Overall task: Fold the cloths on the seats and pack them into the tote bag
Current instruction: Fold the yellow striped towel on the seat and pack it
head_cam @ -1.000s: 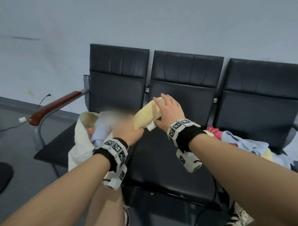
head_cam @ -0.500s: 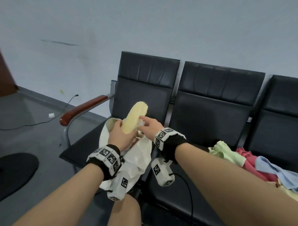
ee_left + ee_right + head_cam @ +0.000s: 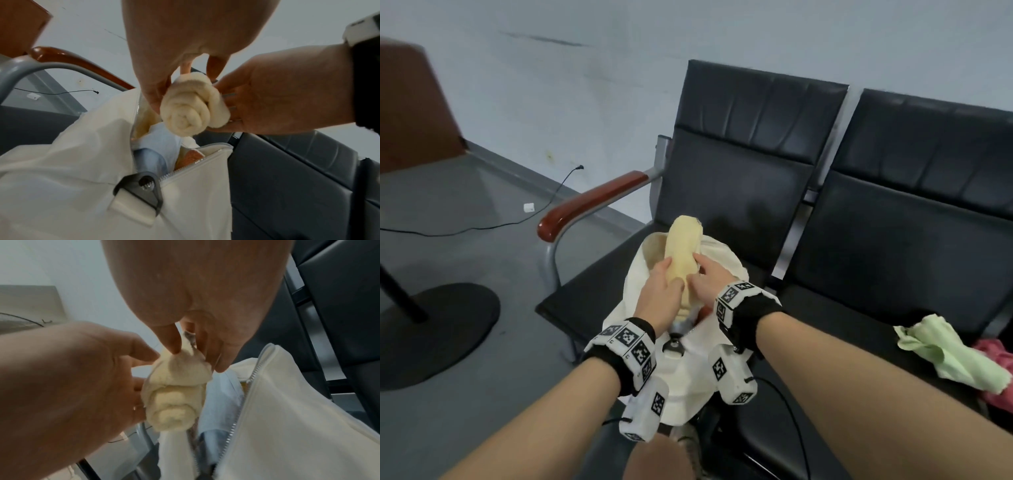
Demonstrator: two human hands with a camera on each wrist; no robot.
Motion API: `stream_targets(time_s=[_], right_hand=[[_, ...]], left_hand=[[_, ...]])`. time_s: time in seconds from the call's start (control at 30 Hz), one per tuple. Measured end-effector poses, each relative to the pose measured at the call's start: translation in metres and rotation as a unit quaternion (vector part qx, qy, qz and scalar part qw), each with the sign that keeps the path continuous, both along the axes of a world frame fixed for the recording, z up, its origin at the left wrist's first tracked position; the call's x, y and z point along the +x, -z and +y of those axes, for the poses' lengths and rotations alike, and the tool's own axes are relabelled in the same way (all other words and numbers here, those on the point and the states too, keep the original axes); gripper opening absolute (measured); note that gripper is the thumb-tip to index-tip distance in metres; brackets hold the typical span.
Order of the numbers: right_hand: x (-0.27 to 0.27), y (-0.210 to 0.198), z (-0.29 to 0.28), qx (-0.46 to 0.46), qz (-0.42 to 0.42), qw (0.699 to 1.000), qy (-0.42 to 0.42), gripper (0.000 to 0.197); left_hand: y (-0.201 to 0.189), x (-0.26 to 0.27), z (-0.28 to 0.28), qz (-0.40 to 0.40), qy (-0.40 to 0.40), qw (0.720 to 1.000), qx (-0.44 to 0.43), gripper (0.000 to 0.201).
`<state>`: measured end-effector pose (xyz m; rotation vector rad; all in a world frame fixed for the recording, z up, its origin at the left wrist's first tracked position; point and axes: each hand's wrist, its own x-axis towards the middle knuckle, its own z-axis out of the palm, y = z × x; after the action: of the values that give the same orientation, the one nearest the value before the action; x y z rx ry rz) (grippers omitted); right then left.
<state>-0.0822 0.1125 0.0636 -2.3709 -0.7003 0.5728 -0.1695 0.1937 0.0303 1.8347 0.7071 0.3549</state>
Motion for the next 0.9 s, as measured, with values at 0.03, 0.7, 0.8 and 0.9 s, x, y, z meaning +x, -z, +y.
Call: stream_targets(time_s=[0.03, 0.7, 0.8, 0.9], right_hand=[[0.006, 0.007, 0.001, -0.012, -0.008, 1.000, -0.001, 0.058], [0.071, 0.073, -0.007, -0.234, -0.146, 0.960, -0.037, 0.060], [0.077, 0.073, -0.016, -0.242, -0.137, 0.960, -0.028, 0.080], [0.079, 0.074, -0.024, -0.219, -0.144, 0.965, -0.015, 0.077]], left_hand=[[0.005, 0.005, 0.003, 0.022, 0.007, 0.999, 0.024, 0.057], [0.075, 0.067, 0.002, 0.145, 0.170, 0.934, 0.278, 0.099], [0.081, 0.067, 0.000, 0.135, 0.174, 0.937, 0.270, 0.097], [0.084, 0.066, -0.001, 0.127, 0.168, 0.935, 0.286, 0.091]])
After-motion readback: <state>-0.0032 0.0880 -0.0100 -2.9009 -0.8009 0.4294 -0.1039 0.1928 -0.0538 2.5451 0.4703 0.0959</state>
